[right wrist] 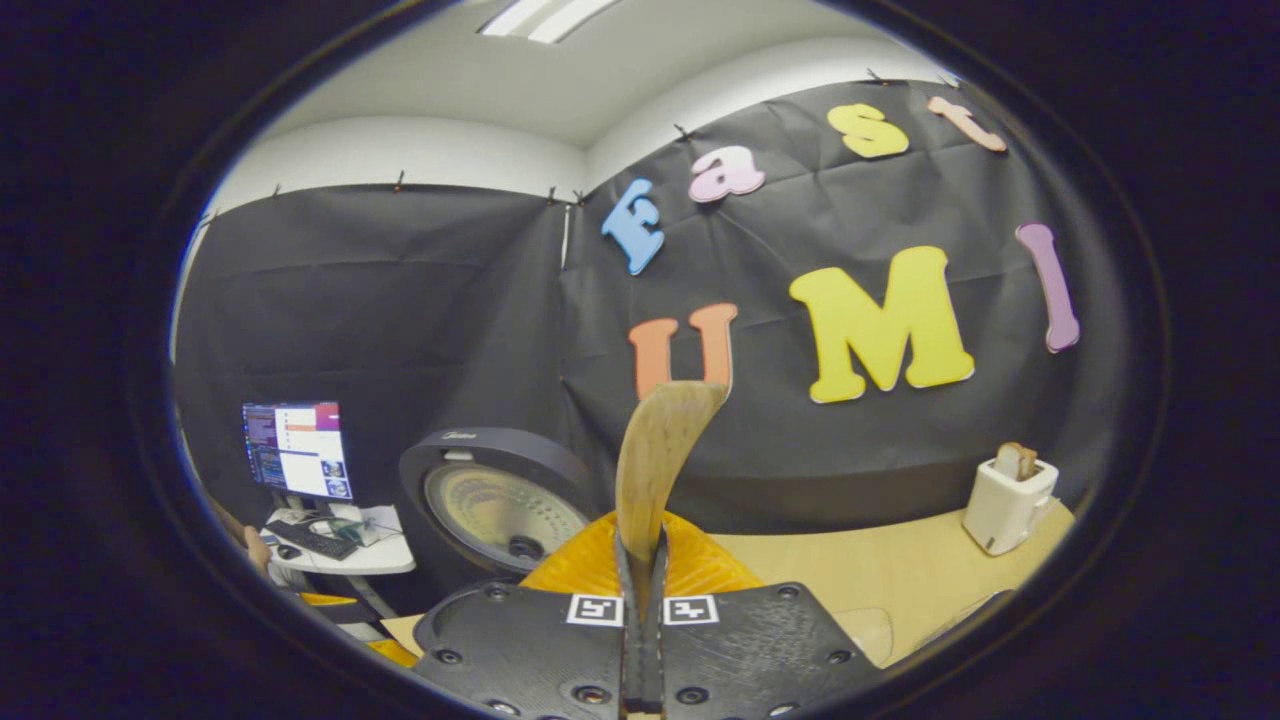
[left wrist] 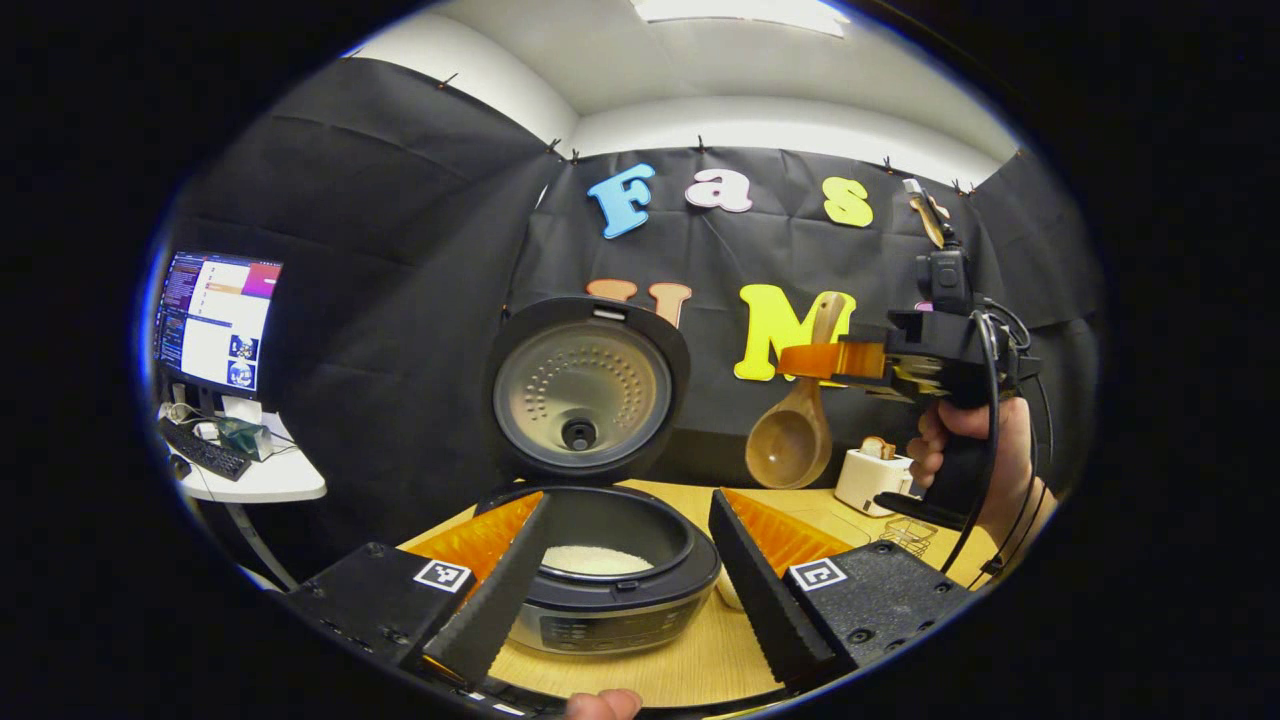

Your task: Close the left gripper, press the button to open the rice cooker; take a wooden spoon from the chopstick holder with the right hand, scoop a spoonful of rice and pour it into the rice cooker, then put the wooden spoon back into the chopstick holder.

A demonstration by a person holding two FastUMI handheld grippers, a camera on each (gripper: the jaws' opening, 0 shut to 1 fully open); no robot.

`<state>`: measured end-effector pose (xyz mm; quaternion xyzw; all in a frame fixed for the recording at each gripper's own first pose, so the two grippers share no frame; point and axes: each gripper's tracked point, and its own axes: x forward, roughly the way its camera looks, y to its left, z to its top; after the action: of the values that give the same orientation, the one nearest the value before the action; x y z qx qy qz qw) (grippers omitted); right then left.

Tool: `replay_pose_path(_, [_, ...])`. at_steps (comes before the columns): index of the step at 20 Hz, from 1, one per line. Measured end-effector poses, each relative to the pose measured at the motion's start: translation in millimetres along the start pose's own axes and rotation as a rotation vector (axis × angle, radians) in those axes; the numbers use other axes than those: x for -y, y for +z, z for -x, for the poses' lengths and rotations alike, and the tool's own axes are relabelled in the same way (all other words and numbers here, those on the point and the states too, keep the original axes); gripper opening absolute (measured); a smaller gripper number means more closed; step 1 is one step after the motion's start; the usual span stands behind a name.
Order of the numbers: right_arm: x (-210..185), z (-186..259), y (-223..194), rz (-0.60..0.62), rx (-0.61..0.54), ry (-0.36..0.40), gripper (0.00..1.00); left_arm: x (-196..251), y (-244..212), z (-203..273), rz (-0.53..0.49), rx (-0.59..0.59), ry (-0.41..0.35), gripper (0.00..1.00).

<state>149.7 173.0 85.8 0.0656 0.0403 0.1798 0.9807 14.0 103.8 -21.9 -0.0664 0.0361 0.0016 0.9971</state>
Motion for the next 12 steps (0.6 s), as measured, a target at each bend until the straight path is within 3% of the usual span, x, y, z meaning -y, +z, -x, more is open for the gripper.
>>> replay_pose_path(6, [115.4, 52.4, 16.6, 0.001, 0.044, -0.206, 0.0, 36.7, -5.5, -6.2, 0.008, -0.006, -0.064, 0.99])
replay_pose_path(12, [222.4, 90.0, 4.1, -0.046, 0.039, -0.398, 0.0, 41.3, -5.3, -8.4, -0.019, 0.005, -0.064, 0.99])
